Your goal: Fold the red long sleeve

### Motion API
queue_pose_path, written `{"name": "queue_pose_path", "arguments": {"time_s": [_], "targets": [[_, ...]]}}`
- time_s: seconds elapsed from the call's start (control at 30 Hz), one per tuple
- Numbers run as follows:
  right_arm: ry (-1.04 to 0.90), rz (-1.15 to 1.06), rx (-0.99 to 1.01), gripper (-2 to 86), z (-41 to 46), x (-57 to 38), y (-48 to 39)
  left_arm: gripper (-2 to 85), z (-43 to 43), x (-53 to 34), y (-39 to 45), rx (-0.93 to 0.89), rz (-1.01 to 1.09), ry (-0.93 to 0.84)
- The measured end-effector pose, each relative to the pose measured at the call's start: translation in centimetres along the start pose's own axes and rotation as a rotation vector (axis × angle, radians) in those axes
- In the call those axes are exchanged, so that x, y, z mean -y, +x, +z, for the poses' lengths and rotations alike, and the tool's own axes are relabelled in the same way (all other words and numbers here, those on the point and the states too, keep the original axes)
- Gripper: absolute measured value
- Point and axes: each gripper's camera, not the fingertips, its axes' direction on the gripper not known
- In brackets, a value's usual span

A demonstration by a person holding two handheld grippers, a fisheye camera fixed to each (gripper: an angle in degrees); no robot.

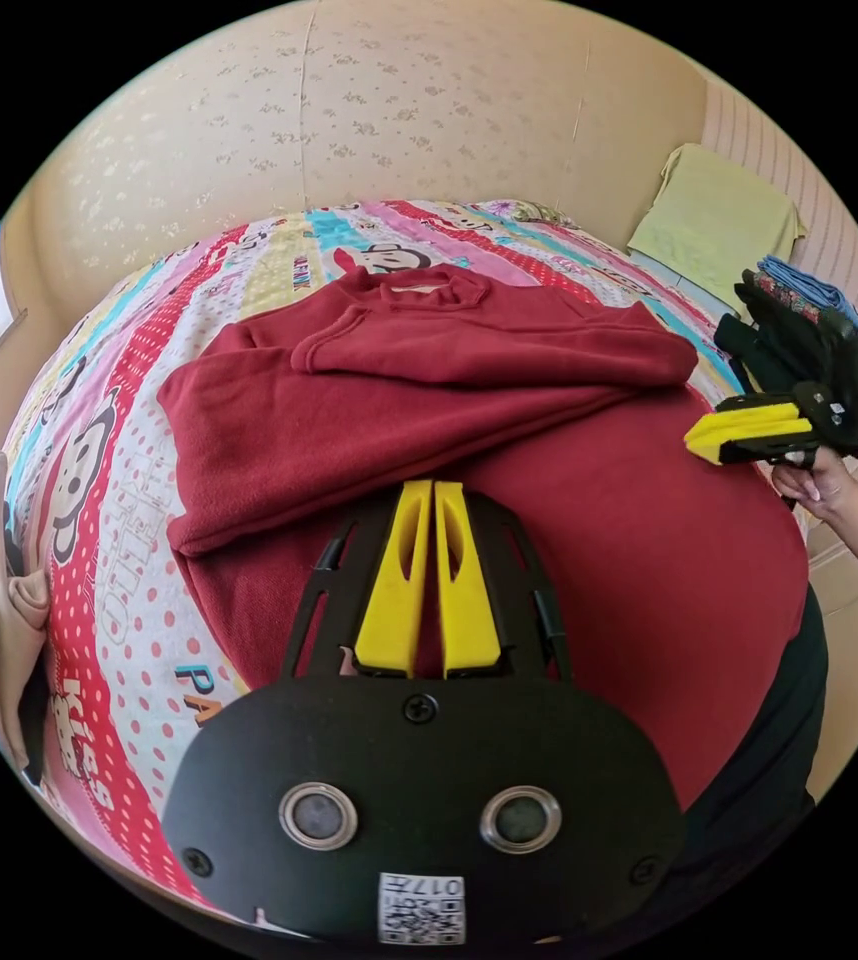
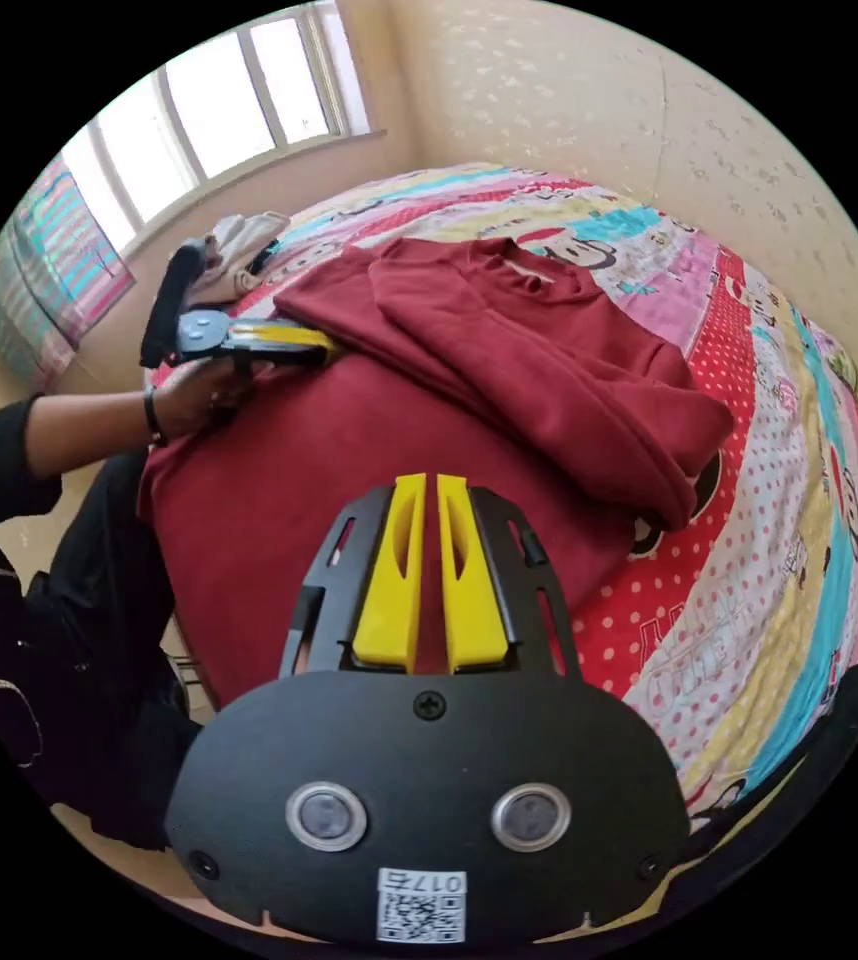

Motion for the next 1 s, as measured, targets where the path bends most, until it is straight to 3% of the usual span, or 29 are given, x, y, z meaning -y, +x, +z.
{"name": "queue_pose_path", "arguments": {"time_s": [0.07,0.17,0.3,0.43,0.57,0.7,0.77,0.87,1.0], "targets": [[0.106,-0.059,-0.005,8.4,-1.6,1.2,-1.0,-0.6,0.0,0.2,0.3,0.000,0.000,-0.001],[0.065,-0.099,-0.156,11.6,-1.5,4.9,-1.1,-0.6,0.1,0.6,0.9,-0.001,-0.001,-0.001],[-0.184,-0.121,-0.233,10.9,2.8,9.7,2.6,-0.6,0.1,1.1,1.6,-0.006,-0.003,-0.001],[-0.447,-0.094,-0.086,9.3,8.3,9.9,5.9,-0.5,0.1,1.6,2.2,-0.011,-0.005,0.000],[-0.265,-0.126,-0.083,4.9,5.8,9.4,3.5,-0.5,0.1,2.2,2.5,-0.036,-0.017,0.000],[0.027,-0.252,-0.223,4.1,0.4,5.4,-5.3,-0.5,0.1,2.9,2.7,-0.071,-0.033,0.001],[0.073,-0.305,-0.253,4.0,0.8,1.5,-9.1,-0.5,0.0,3.2,3.3,-0.061,-0.029,0.003],[-0.046,-0.270,-0.468,4.1,6.7,-5.0,-12.2,-0.4,-0.2,3.7,4.2,-0.038,-0.019,0.005],[-0.091,-0.469,-0.941,3.6,12.9,-8.5,-17.7,0.0,-0.8,4.4,5.1,-0.037,-0.016,0.011]]}}
